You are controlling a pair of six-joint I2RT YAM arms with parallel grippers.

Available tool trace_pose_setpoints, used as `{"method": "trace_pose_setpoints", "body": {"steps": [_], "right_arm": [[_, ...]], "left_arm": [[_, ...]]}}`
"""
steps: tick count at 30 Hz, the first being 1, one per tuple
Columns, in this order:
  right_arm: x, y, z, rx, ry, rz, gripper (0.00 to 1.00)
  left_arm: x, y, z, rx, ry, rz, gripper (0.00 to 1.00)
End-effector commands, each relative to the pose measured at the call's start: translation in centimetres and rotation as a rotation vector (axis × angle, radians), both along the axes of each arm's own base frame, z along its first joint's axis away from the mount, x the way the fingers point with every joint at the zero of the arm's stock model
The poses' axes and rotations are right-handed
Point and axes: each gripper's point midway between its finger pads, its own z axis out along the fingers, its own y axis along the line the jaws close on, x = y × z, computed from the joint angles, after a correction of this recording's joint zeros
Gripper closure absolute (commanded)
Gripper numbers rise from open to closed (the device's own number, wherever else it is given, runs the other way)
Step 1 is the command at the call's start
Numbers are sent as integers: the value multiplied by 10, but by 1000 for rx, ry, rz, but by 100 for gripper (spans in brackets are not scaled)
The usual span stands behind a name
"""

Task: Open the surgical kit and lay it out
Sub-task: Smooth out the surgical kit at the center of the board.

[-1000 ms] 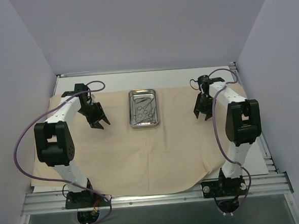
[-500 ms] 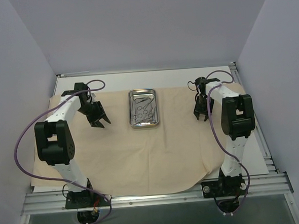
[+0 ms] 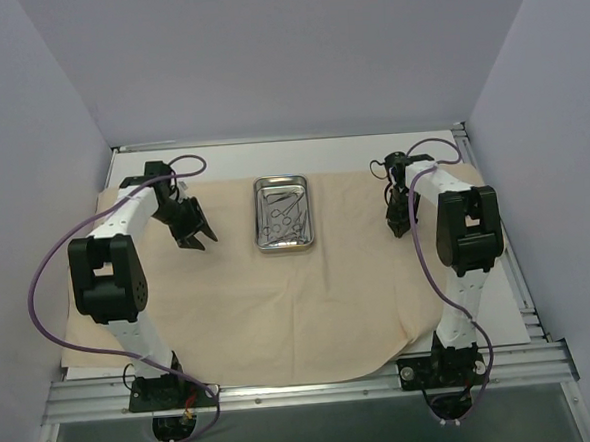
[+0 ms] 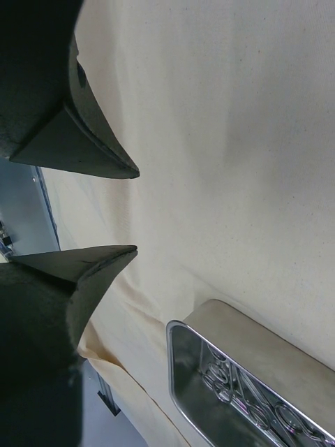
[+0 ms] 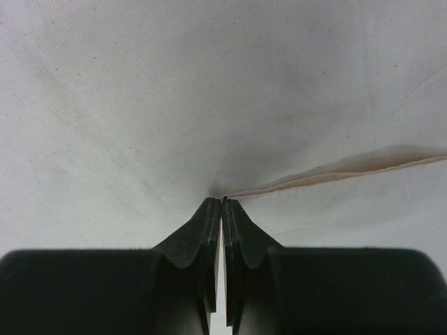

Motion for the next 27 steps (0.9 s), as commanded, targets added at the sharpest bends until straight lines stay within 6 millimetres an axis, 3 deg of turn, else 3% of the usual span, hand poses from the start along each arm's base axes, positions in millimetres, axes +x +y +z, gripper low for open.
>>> {"method": "trace_pose_setpoints", "body": {"steps": [1, 7, 8, 10, 11, 13, 14, 15, 16, 17, 19, 20, 22, 24, 27], "right_arm": [[-7, -7, 5, -46, 26, -10, 96], [-13, -29, 44, -84, -25, -62, 100], [-17, -35, 59, -93, -50, -82, 100], [-33, -57, 72, -110, -52, -154, 100], [-41, -69, 91, -110, -97, -198, 100], [-69, -95, 100, -122, -87, -304, 100], [-86, -103, 121, -135, -133, -356, 100], [-99, -109, 129, -143, -145, -395, 100], [-126, -121, 130, -157, -110, -467, 100], [-143, -125, 148, -162, -179, -519, 100], [-180, -132, 154, -166, -169, -611, 100], [-192, -130, 167, -166, -243, -636, 93], [-207, -117, 171, -131, -266, -642, 79], [-217, -106, 179, -91, -307, -655, 79], [-213, -87, 191, 14, -376, -617, 83]], "left_arm": [[16, 1, 12, -17, -61, -19, 48], [17, 4, 14, -12, -70, -23, 48], [18, 6, 15, -2, -77, -23, 48], [18, 8, 18, 9, -90, -25, 48], [18, 9, 20, 14, -95, -25, 48], [16, 10, 22, 19, -105, -24, 48], [14, 10, 22, 19, -103, -25, 48], [16, 21, 23, 14, -106, 7, 48], [13, 21, 21, 6, -99, 10, 48], [13, 21, 19, -3, -95, 15, 48], [13, 20, 16, -34, -91, 26, 48], [11, 20, 13, -44, -78, 35, 48], [9, 25, 12, -48, -73, 55, 48], [8, 29, 11, -56, -71, 71, 48], [7, 38, 13, -51, -63, 97, 49]]}}
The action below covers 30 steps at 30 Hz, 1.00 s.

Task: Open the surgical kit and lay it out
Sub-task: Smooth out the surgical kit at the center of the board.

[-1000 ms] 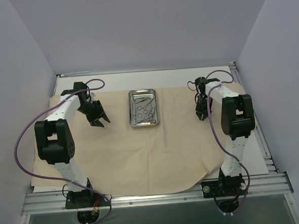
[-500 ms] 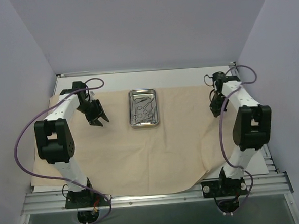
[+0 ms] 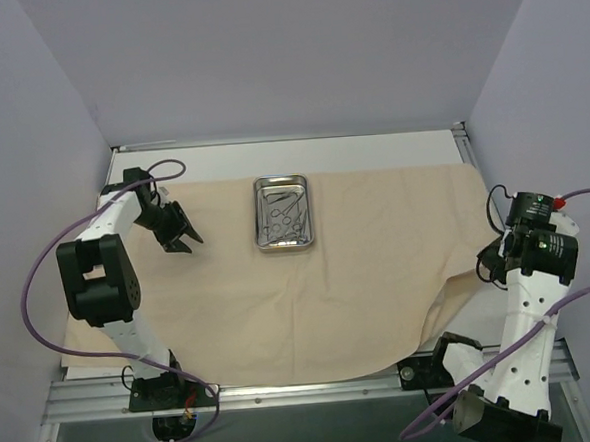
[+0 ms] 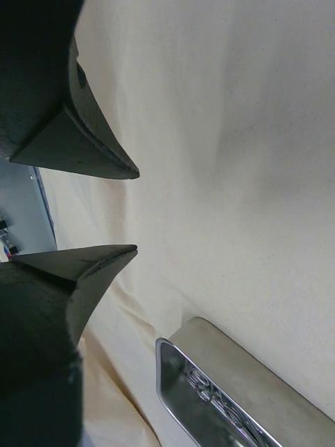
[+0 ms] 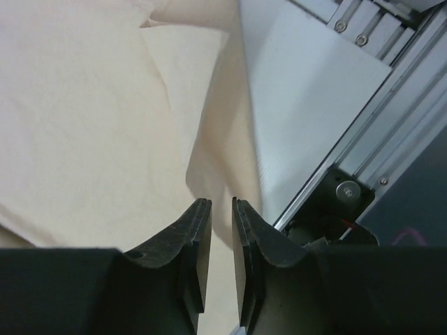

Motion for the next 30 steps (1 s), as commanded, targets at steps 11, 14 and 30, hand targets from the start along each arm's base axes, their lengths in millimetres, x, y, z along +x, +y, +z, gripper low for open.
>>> {"method": "trace_pose_setpoints", "body": {"steps": [11, 14, 30], "right_arm": [[47, 22, -7, 138, -53, 200, 1], [105, 18, -6, 130, -151, 281, 0], [276, 113, -95, 30, 265, 706, 0]], "left_arm": [[12, 11, 33, 7, -91, 14, 49], [21, 23, 37, 60, -106, 26, 48], [33, 53, 14, 307, 84, -55, 45]]}}
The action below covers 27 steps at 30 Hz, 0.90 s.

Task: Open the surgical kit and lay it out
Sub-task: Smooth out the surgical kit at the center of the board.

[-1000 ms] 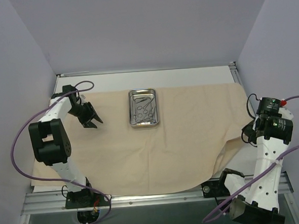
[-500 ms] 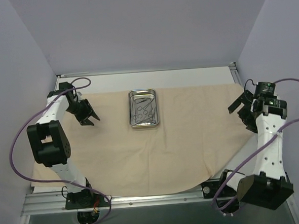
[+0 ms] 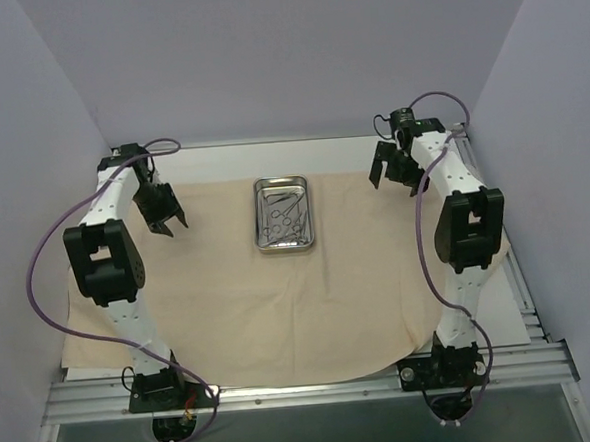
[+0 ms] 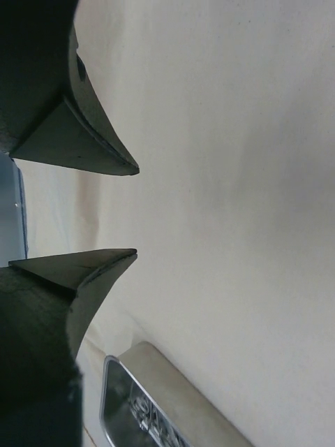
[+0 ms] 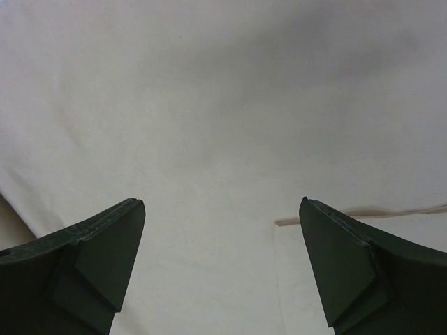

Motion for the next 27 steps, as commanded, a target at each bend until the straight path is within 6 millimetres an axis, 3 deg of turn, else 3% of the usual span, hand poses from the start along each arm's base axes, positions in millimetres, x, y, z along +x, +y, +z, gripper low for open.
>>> {"method": "trace_pose_setpoints", "body": {"steps": [1, 5, 12, 23, 25, 27], "right_arm": [[-21, 7, -8, -51, 114, 72, 0], [-28, 20, -46, -61, 203, 134, 0], [-27, 22, -84, -86, 248, 149, 0], [1, 19, -141, -127, 275, 164, 0], [10, 18, -143, -132, 269, 162, 0], [17, 16, -151, -146, 269, 163, 0]], "left_arm": [[-13, 13, -12, 126, 132, -53, 45], [-15, 8, -26, 143, 199, -58, 46], [-1, 0, -54, 152, 272, -53, 56], [39, -5, -96, 125, 280, -28, 61], [43, -9, -109, 100, 296, -29, 61], [55, -11, -105, 90, 267, -28, 63]]}}
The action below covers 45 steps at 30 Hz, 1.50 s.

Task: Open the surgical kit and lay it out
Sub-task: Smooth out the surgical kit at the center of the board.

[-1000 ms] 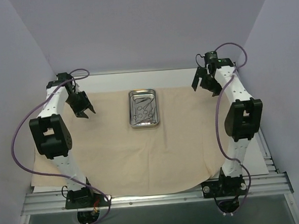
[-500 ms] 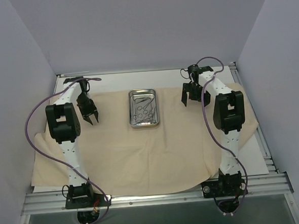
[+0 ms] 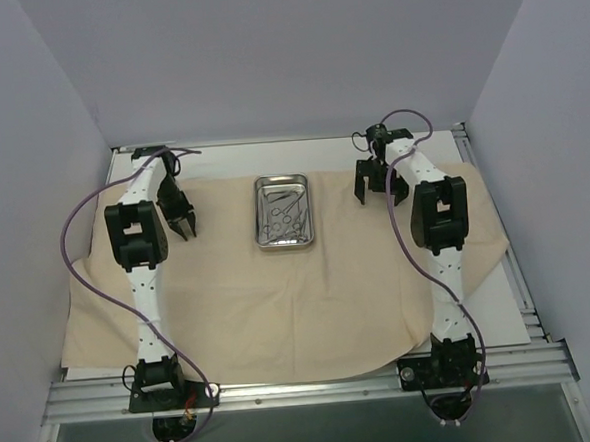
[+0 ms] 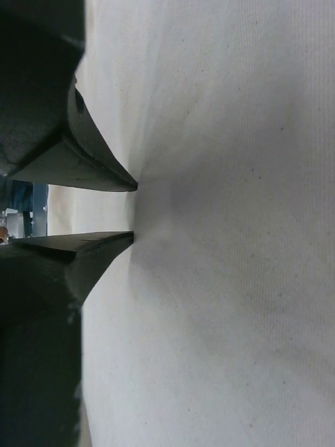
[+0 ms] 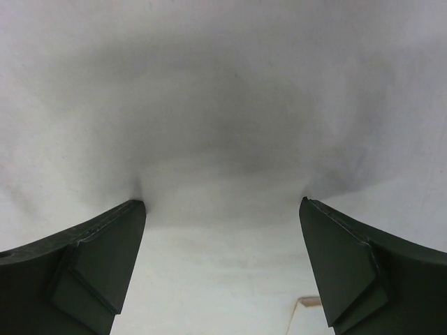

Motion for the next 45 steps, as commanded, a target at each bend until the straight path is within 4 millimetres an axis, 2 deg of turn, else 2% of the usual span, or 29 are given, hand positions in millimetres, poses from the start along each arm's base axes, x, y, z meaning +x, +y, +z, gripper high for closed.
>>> {"method": "trace_pose_setpoints", "body": {"steps": [1, 6, 10, 12, 13, 18, 21, 22, 24, 25, 26, 27, 28, 29, 30, 31, 32, 33, 34, 35, 36, 37, 38, 39, 41, 42, 43, 44, 45], "right_arm": [[9, -17, -42, -96, 31, -10, 0], [33, -22, -51, -80, 2, -38, 0], [55, -24, -54, -61, -32, -46, 0], [68, -22, -57, -49, -55, -42, 0], [69, -22, -62, -47, -51, -41, 0], [87, -15, -47, -11, -127, -19, 0], [98, -12, -27, 3, -179, -8, 0], [107, -11, -7, 10, -226, -10, 0], [114, -13, 22, 2, -287, -19, 0], [117, -15, 54, -6, -342, -25, 0], [117, -19, 70, -23, -368, -37, 0], [113, -30, 88, -74, -388, -69, 0], [110, -36, 124, -88, -448, -94, 0], [99, -41, 123, -106, -424, -106, 0], [94, -42, 130, -85, -428, -103, 0], [88, -40, 144, -43, -438, -90, 0], [79, -44, 135, 0, -395, -87, 0], [65, -43, 131, 35, -337, -85, 0], [56, -43, 126, 48, -295, -95, 0], [47, -47, 123, 26, -260, -100, 0], [32, -47, 110, -4, -198, -91, 3], [25, -54, 114, -55, -200, -97, 6], [19, -55, 109, -73, -188, -103, 10], [8, -59, 94, -97, -154, -117, 16], [1, -66, 96, -124, -168, -161, 31], [-6, -68, 86, -134, -147, -171, 39], [-9, -69, 84, -142, -143, -179, 45], [-11, -70, 80, -145, -134, -185, 51], [-13, -70, 77, -147, -127, -189, 55]], "left_arm": [[36, -5, -22, -27, -92, 23, 63], [76, -12, -21, -95, -212, 66, 64], [100, -15, -35, -157, -267, 104, 64], [114, -16, -35, -211, -307, 135, 65], [118, -15, -42, -223, -309, 150, 65], [129, -13, -36, -263, -346, 185, 65], [132, -10, -17, -246, -385, 178, 64], [133, -10, -2, -241, -404, 172, 63], [131, -8, 10, -228, -417, 165, 61], [131, -7, 27, -224, -443, 156, 60], [126, -7, 30, -226, -436, 149, 58], [123, -7, 33, -229, -432, 150, 58], [120, -7, 46, -234, -443, 146, 58], [117, -7, 51, -235, -447, 141, 58], [109, -9, 45, -236, -422, 133, 58], [113, -8, 64, -215, -486, 99, 58], [110, -8, 68, -206, -500, 88, 58], [95, -9, 56, -202, -456, 88, 58], [97, -7, 75, -197, -516, 79, 58], [92, -8, 78, -198, -524, 71, 58], [86, -8, 80, -198, -525, 65, 58], [76, -9, 84, -201, -523, 58, 58], [71, -10, 86, -205, -525, 56, 58], [65, -12, 88, -211, -524, 52, 58], [52, -14, 92, -218, -528, 50, 58], [46, -18, 95, -232, -527, 48, 58], [43, -18, 103, -234, -548, 49, 58], [33, -20, 97, -239, -524, 59, 58], [28, -23, 105, -254, -539, 55, 58]]}}
